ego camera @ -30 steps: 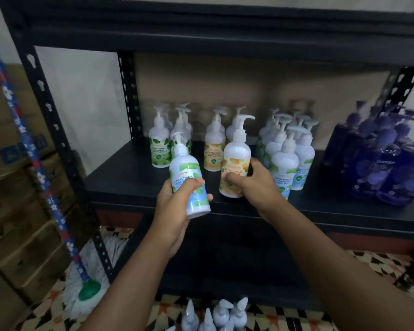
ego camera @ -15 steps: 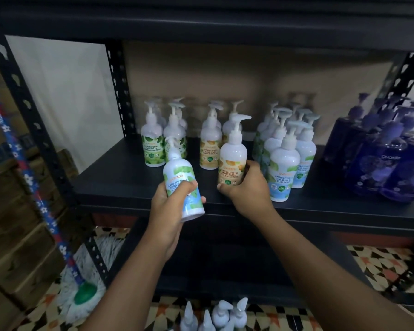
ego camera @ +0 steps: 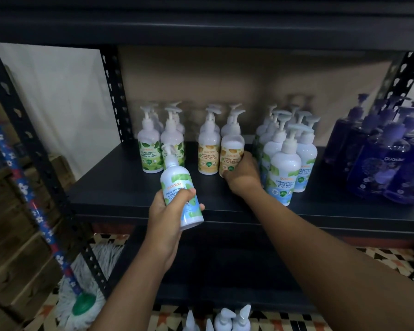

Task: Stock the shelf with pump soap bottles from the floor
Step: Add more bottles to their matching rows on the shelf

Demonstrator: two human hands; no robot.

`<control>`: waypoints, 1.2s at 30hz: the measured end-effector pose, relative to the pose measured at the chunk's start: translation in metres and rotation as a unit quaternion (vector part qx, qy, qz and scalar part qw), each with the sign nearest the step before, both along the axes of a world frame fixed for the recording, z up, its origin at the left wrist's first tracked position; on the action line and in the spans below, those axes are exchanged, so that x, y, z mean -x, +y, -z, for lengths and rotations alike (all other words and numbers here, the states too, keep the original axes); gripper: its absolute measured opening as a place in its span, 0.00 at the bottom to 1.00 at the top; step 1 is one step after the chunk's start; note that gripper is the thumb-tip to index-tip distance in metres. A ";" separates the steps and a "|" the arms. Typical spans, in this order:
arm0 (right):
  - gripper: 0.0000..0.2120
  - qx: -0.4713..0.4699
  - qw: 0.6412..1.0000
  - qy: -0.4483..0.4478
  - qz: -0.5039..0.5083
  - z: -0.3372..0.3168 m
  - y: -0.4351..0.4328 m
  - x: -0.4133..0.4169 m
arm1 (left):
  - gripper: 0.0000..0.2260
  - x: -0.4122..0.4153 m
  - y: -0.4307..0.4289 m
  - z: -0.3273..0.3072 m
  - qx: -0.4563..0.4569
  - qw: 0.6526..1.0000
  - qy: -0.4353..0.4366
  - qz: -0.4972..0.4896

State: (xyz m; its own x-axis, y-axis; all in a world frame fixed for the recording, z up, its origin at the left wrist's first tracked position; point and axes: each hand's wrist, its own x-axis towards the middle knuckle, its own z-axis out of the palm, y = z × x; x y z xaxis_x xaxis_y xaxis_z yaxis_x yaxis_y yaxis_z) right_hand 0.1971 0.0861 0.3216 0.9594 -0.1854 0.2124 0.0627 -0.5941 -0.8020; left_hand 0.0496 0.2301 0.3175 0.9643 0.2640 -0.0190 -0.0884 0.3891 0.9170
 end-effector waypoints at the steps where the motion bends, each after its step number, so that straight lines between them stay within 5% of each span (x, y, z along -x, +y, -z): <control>1: 0.26 0.003 1.000 0.000 0.001 0.000 0.000 -0.002 | 0.12 0.000 0.000 0.000 0.001 1.000 -0.001 0.001; 17: 0.25 0.031 0.999 0.019 0.002 -0.004 0.000 -0.010 | 0.14 -0.002 0.002 0.003 -0.001 1.000 0.001 -0.002; 24: 0.31 -0.029 0.999 0.024 0.015 -0.004 0.006 0.027 | 0.15 0.004 0.008 0.002 -0.014 1.000 -0.003 -0.006; 29: 0.26 0.069 0.993 -0.068 -0.061 0.002 0.037 0.069 | 0.14 0.014 0.027 -0.003 -0.035 0.999 -0.022 -0.032; 36: 0.33 0.297 0.929 -0.046 -0.215 -0.002 0.068 0.068 | 0.18 0.029 0.065 -0.003 -0.139 0.984 -0.031 -0.108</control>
